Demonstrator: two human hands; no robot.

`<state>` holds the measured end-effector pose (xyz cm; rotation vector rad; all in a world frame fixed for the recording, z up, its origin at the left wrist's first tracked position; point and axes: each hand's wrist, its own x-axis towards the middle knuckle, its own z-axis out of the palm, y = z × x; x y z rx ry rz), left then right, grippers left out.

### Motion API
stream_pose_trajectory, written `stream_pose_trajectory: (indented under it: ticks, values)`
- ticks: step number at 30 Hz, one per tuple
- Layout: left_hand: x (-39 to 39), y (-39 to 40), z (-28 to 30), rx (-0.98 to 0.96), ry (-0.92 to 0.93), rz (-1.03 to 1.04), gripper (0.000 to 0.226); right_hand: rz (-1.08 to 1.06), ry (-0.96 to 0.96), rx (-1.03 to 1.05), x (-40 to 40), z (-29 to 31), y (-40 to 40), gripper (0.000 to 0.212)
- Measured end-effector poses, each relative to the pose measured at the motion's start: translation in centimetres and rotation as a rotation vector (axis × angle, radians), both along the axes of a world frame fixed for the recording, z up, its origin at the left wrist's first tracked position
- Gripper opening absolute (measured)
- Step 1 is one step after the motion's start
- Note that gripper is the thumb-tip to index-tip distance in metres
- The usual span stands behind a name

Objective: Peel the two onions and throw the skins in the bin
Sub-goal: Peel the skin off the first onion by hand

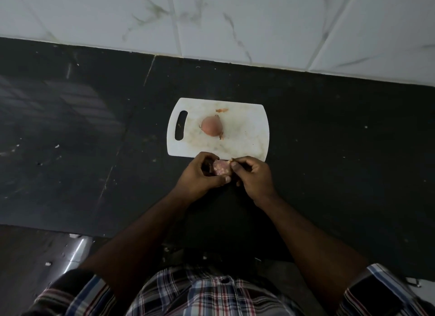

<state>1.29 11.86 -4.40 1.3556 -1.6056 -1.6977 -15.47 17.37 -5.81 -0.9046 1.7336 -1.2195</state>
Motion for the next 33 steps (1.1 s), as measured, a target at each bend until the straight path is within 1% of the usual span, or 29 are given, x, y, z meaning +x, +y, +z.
stream_pose_trajectory:
  ticks: [4,6,10,12,16,18,22,23,26,27,29,30,32,33]
  values:
    - [0.4,0.0,0.0,0.059,0.066,0.003,0.053,-0.072,0.065,0.029,1.6,0.3,0.1,0.008]
    - [0.8,-0.2,0.1,0.120,0.131,0.015,0.050,-0.106,0.038,0.043,2.6,0.4,0.2,0.010]
    - [1.6,-0.7,0.0,0.225,0.266,0.005,0.050,-0.179,-0.096,0.063,4.0,0.9,1.0,0.013]
    - [1.7,-0.9,0.1,0.265,0.309,-0.008,0.048,-0.221,-0.096,0.077,4.3,1.1,1.2,0.014]
    - [2.0,-1.1,0.1,0.324,0.364,-0.022,0.043,-0.382,-0.041,0.162,4.2,0.8,0.8,0.015]
    - [2.2,-1.4,-0.2,0.360,0.394,-0.012,0.040,-0.419,-0.070,0.173,4.0,1.0,0.8,0.015]
    - [2.3,-1.9,-0.3,0.421,0.444,-0.027,0.034,-0.339,-0.107,0.146,4.1,1.5,1.5,0.011]
    - [2.3,-1.9,-0.3,0.430,0.452,-0.031,0.033,-0.327,-0.123,0.141,4.2,1.5,1.8,0.014]
    - [2.4,-1.9,-0.1,0.455,0.470,-0.026,0.031,-0.286,-0.160,0.143,3.8,1.4,2.3,0.030]
    - [2.4,-1.9,0.0,0.459,0.473,-0.027,0.032,-0.255,-0.117,0.145,3.6,1.5,2.3,0.032]
    - [2.3,-1.9,0.2,0.464,0.479,-0.033,0.035,-0.181,0.048,0.138,2.9,1.8,2.2,0.031]
    - [2.3,-1.7,0.3,0.468,0.486,-0.033,0.037,-0.148,0.092,0.125,2.6,2.0,2.1,0.031]
    - [2.2,-1.3,0.4,0.472,0.495,-0.036,0.041,-0.093,0.044,0.101,2.8,2.7,1.8,0.035]
    - [2.3,-1.0,0.5,0.469,0.496,-0.041,0.040,-0.055,0.011,0.100,3.1,2.9,1.7,0.040]
